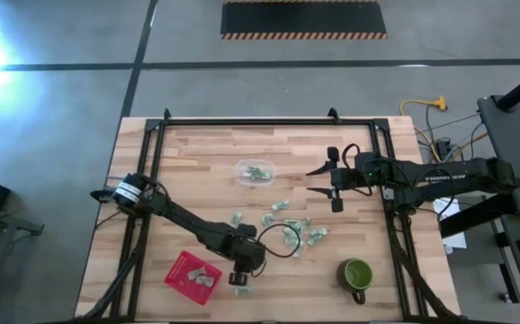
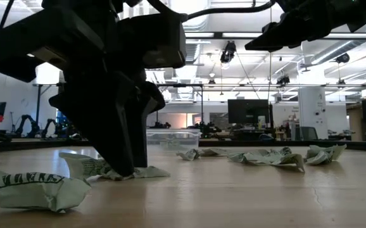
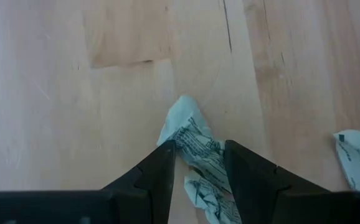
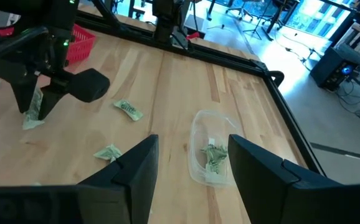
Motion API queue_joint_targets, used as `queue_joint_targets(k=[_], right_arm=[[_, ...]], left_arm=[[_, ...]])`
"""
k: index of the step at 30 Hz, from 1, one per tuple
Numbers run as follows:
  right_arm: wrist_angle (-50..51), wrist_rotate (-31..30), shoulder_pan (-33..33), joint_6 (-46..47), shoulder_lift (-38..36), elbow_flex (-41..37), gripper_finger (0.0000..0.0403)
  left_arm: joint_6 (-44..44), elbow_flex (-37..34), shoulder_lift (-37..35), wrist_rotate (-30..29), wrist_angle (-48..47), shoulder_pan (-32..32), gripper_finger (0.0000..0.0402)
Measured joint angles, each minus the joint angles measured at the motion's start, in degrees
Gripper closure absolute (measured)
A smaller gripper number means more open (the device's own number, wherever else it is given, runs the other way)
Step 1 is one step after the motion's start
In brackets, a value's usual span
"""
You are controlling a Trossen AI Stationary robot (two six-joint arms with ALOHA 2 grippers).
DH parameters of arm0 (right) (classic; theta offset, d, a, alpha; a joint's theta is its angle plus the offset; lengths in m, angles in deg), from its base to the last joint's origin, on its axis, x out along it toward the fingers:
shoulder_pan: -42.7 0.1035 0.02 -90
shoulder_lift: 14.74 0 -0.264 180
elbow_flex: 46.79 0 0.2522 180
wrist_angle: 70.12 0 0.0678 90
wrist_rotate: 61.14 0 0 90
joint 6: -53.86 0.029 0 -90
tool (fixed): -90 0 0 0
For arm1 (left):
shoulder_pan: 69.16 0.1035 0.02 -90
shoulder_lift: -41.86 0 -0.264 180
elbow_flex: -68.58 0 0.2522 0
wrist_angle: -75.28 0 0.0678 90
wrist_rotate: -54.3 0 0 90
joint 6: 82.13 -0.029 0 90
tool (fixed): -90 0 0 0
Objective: Pick and place items into bin
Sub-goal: Put the stevia packet into the orange bin
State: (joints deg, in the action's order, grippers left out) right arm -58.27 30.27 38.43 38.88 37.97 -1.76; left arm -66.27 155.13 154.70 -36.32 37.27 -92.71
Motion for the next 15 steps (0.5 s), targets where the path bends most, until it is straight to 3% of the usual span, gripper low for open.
queue_joint_targets(k=[15], right_arm=[[0.1, 0.0, 0.0, 0.0, 0.0, 0.0, 0.022]], left_arm=[[-1.7, -0.8, -1.4, -4.2, -5.2, 3.7, 0.0276]])
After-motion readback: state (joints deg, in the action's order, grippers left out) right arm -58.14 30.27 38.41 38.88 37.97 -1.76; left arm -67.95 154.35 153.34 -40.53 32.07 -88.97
